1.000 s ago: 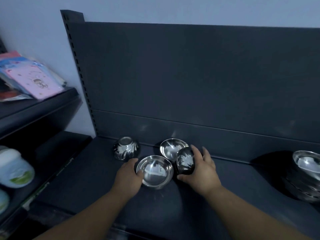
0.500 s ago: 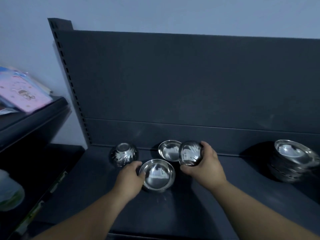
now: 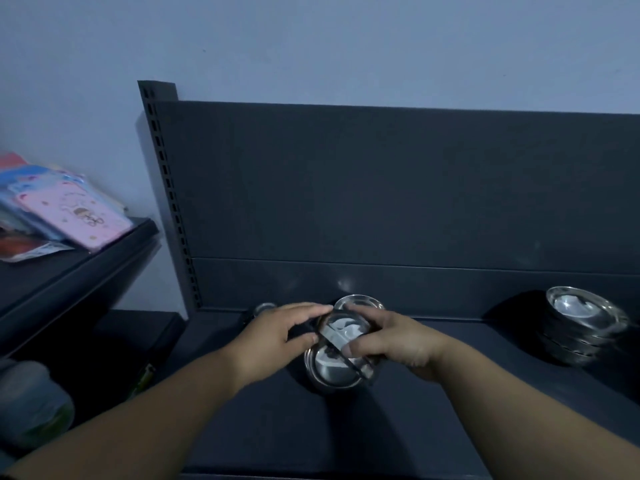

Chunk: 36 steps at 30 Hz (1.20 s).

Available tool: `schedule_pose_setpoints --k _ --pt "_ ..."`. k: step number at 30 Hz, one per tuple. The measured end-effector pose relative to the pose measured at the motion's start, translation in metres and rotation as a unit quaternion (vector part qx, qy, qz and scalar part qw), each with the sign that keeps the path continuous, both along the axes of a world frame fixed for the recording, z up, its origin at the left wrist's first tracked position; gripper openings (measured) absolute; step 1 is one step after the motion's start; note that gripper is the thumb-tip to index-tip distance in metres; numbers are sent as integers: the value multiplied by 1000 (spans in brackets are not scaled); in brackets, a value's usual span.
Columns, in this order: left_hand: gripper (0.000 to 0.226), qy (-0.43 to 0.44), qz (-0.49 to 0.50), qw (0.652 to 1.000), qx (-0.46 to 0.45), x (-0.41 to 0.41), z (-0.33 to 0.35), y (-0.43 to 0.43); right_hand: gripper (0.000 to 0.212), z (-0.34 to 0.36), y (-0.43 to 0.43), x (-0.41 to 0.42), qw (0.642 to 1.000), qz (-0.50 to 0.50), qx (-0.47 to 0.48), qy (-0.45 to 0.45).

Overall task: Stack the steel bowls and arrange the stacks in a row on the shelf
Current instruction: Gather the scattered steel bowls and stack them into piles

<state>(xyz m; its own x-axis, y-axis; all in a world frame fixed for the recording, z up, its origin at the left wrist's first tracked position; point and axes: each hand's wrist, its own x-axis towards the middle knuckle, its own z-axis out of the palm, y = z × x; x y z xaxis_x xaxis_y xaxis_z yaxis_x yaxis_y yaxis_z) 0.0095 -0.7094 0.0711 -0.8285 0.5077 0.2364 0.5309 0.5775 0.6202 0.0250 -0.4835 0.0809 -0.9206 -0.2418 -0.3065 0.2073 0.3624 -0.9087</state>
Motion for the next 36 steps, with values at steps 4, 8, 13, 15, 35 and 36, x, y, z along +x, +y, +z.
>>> schedule_pose_setpoints --k 4,8,13,15,35,36 --pt "48 1 18 1000 -22 3 -1 -6 76 1 -13 4 999 34 -25 -18" --pt "31 -17 128 992 -6 -1 -6 -13 55 -1 -26 3 993 -87 -75 13" --pt "26 -101 239 965 37 -1 -18 -20 38 -21 -19 4 972 -206 92 73" --pt "22 -183 271 939 108 1 -21 -21 29 -37 -13 6 972 -213 92 48" --pt "13 -228 339 903 134 -2 -59 11 26 -80 4 -21 974 -214 70 10" --pt "13 -224 341 903 133 -3 -60 13 31 -80 6 -24 971 -224 83 12"
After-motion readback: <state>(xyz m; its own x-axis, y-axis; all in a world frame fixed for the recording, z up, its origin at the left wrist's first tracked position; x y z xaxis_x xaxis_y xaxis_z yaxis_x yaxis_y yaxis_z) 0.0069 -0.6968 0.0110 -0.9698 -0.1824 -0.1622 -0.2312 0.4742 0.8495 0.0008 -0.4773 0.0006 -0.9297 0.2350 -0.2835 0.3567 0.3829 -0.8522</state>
